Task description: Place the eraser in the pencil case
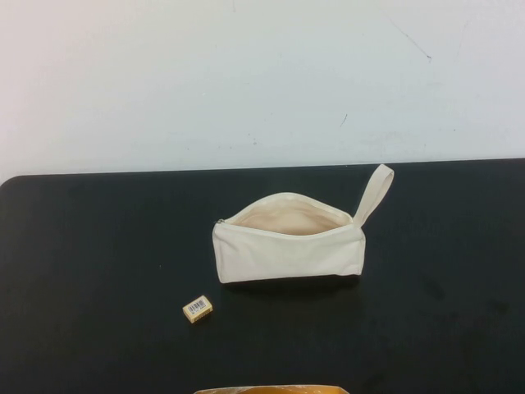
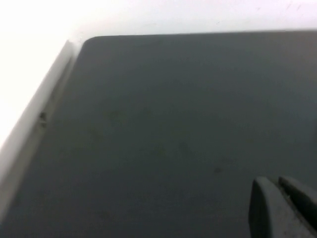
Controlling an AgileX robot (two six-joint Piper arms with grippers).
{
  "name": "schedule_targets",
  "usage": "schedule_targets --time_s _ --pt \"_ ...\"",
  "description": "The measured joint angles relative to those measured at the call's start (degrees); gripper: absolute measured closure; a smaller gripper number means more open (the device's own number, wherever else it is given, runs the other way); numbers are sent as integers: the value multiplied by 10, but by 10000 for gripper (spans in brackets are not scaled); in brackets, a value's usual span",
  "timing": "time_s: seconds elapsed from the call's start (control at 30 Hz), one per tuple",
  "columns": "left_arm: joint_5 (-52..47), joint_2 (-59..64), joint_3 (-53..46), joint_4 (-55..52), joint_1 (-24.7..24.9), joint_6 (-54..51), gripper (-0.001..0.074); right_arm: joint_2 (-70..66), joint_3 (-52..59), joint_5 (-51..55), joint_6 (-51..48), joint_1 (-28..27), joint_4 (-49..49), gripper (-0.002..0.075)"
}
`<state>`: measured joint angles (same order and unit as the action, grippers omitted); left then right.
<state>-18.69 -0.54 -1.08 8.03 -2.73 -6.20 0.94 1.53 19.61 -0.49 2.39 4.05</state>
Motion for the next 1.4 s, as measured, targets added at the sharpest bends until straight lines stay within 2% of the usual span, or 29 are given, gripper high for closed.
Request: schedule_targets --time_s 0.13,0.3,0.37,0.6,0.7,0.9,1.1,1.27,1.4 --pt "18 0 -4 100 0 0 736 0 0 0 0 0 0 727" --pt "47 0 -4 396 0 35 736 0 0 0 0 0 0 727" --pt "60 0 -4 480 0 36 736 0 0 0 0 0 0 727" --pt "126 0 -4 571 0 23 736 0 0 0 0 0 0 727" --pt "118 0 -3 579 0 -12 736 0 0 0 0 0 0 727" --pt "-12 53 81 521 0 -135 736 0 0 0 0 0 0 727" --pt "-161 214 227 399 0 -273 736 0 0 0 0 0 0 727" --pt "-267 356 338 373 0 -380 736 0 0 0 0 0 0 727" --pt "-309 462 407 357 3 -453 736 0 0 0 0 0 0 727"
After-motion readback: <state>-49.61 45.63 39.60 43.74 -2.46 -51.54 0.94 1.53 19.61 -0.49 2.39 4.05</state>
